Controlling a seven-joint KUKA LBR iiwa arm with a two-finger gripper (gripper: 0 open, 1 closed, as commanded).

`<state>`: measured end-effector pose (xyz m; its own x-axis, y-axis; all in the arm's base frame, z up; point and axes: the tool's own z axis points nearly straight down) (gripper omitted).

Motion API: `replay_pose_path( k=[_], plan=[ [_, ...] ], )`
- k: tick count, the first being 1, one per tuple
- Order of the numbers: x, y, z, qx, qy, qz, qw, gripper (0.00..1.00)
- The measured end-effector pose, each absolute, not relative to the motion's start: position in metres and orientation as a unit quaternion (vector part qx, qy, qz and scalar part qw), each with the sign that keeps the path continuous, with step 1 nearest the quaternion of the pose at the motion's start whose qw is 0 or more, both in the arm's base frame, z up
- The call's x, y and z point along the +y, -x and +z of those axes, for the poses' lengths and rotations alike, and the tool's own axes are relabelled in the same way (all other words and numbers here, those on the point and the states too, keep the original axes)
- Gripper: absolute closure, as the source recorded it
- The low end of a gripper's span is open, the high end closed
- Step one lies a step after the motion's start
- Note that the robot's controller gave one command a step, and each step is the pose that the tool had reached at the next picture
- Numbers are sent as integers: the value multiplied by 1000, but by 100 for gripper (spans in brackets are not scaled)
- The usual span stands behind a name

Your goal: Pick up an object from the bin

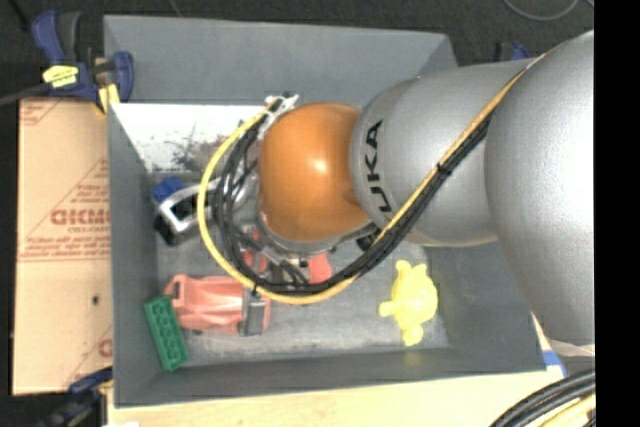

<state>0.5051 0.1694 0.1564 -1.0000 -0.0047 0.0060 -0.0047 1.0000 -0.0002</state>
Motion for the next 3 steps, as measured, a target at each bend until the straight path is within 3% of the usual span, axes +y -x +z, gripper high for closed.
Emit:
replay_pose_path(
  k=[1, 2, 3],
  plan=[
    [168, -507, 161, -1000, 0, -1, -1, 0],
    [160, -502, 88, -1000, 19, -2, -2, 0],
    [156, -488, 61, -1000, 21, -2, -6, 0]
  ],
)
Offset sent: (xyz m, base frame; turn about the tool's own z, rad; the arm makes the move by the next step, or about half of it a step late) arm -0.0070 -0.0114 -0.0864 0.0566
